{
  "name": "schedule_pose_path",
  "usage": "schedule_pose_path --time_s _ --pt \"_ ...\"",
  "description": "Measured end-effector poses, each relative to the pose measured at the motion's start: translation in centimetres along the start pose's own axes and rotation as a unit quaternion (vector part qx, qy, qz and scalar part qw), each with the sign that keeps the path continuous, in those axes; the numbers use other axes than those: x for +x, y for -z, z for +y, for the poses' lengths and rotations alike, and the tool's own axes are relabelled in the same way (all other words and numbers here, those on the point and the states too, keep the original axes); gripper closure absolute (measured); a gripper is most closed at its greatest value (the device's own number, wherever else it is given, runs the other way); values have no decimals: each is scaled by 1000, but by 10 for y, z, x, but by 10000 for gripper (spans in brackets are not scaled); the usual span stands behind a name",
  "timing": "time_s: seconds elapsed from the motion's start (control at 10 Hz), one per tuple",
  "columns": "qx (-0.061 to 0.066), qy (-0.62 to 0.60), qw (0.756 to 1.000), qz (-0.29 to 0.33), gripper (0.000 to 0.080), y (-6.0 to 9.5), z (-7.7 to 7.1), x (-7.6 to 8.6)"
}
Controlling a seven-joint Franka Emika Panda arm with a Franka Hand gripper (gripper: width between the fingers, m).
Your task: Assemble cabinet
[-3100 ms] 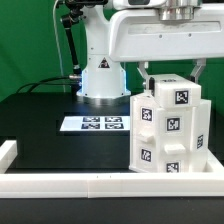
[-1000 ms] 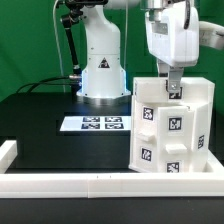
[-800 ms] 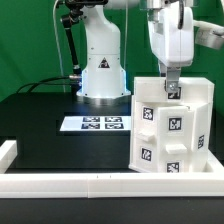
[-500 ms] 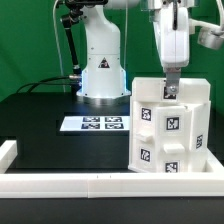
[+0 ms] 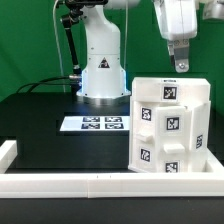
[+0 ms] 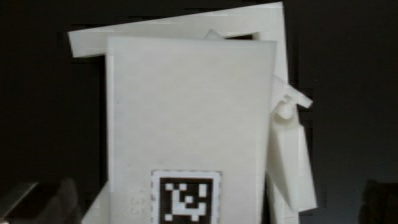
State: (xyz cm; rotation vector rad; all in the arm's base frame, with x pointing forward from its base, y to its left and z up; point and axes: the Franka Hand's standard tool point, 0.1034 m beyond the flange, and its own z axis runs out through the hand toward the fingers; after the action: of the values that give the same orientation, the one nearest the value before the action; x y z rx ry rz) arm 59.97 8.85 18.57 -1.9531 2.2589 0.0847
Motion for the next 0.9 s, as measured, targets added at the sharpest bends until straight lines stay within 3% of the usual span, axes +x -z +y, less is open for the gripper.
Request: schedule_pose_path --time_s 0.3,0.5,0.9 --pt "-3 29 1000 2 2 -4 1 0" --pt "-14 156 988 15 2 -8 3 -3" --pt "-17 391 920 9 2 -10 2 -2"
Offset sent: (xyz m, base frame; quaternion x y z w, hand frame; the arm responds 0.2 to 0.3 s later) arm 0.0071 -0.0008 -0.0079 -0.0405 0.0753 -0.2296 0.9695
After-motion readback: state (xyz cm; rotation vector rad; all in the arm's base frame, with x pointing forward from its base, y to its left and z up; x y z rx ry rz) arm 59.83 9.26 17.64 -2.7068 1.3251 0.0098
